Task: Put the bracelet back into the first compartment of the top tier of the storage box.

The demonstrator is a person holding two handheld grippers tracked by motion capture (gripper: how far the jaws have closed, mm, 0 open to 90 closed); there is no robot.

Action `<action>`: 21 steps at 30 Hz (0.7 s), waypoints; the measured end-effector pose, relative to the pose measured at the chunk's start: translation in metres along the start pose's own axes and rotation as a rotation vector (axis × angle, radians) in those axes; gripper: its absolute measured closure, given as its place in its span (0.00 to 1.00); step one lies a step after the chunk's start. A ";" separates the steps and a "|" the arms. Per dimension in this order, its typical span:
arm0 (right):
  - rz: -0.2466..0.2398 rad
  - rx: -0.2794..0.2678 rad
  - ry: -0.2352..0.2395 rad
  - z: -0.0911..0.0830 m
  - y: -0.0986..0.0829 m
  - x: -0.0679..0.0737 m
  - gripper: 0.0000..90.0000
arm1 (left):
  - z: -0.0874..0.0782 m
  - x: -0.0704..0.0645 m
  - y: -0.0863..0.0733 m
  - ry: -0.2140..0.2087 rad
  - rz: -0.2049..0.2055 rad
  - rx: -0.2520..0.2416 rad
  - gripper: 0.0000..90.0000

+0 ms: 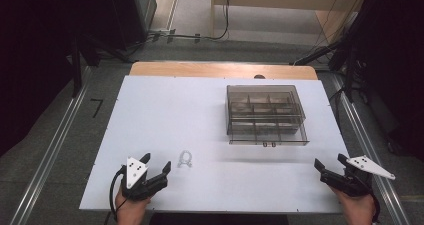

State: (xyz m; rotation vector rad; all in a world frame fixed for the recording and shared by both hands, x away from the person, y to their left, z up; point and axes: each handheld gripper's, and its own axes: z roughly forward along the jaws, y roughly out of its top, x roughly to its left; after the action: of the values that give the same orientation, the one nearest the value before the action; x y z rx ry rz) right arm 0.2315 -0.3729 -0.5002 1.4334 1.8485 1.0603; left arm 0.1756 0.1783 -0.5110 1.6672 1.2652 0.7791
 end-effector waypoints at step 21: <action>0.017 0.005 0.008 0.001 -0.001 0.002 0.15 | -0.007 -0.007 0.016 -0.011 -0.017 -0.007 0.31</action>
State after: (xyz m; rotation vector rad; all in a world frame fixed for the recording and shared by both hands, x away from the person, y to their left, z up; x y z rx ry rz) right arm 0.2311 -0.3706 -0.5011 1.4527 1.8483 1.0719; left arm 0.1738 0.1716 -0.4939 1.6512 1.2659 0.7620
